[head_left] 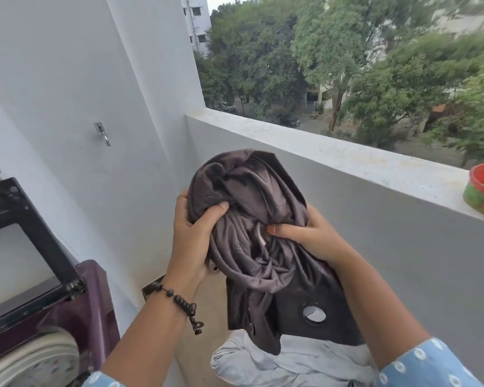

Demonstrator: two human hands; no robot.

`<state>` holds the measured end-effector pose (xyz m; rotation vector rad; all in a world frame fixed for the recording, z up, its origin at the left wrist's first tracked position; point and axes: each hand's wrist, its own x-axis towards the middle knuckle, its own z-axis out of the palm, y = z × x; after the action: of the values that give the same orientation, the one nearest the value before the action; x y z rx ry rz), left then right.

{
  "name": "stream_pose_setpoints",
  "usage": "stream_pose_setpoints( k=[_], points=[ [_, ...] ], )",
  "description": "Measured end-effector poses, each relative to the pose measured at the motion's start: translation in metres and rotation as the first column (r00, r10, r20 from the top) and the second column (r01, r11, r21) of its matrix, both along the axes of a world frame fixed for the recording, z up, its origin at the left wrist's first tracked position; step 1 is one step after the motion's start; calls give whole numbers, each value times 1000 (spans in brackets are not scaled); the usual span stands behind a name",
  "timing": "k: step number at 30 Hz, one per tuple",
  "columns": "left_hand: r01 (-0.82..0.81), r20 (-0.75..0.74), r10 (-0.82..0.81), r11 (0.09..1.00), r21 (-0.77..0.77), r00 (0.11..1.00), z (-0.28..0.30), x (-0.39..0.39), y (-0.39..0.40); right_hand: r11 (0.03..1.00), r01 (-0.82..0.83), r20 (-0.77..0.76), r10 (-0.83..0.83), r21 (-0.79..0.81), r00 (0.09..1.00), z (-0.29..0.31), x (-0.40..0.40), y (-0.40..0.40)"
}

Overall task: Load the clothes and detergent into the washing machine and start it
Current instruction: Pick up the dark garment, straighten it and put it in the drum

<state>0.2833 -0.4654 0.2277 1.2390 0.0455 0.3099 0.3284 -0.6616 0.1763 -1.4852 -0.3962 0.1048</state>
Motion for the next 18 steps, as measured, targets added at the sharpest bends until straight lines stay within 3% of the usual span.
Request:
stream_pose_setpoints(
  k=[4,8,10,12,14,15,18],
  points=[
    [244,-72,-233,942,229,970,-2,-10,23,997,53,140,-45,-53,989,14,3,-13],
    [288,-125,-262,798,530,957,9,-16,40,934,45,290,64,-354,955,36,2,-19],
    [263,-121,-260,630,731,958,20,-17,36,856,76,353,129,-512,927,45,1,-15],
    [212,-131,-239,356,910,962,26,-13,26,764,113,414,213,-635,885,52,-1,-6],
    [178,-151,-230,99,979,961,26,-7,16,709,140,451,272,-691,850,56,-3,1],
    [171,-150,-243,65,983,958,24,-4,14,693,159,469,284,-703,837,58,-5,3],
    [83,-19,-281,217,973,959,16,3,13,654,244,526,275,-716,805,62,-11,5]
  ],
)
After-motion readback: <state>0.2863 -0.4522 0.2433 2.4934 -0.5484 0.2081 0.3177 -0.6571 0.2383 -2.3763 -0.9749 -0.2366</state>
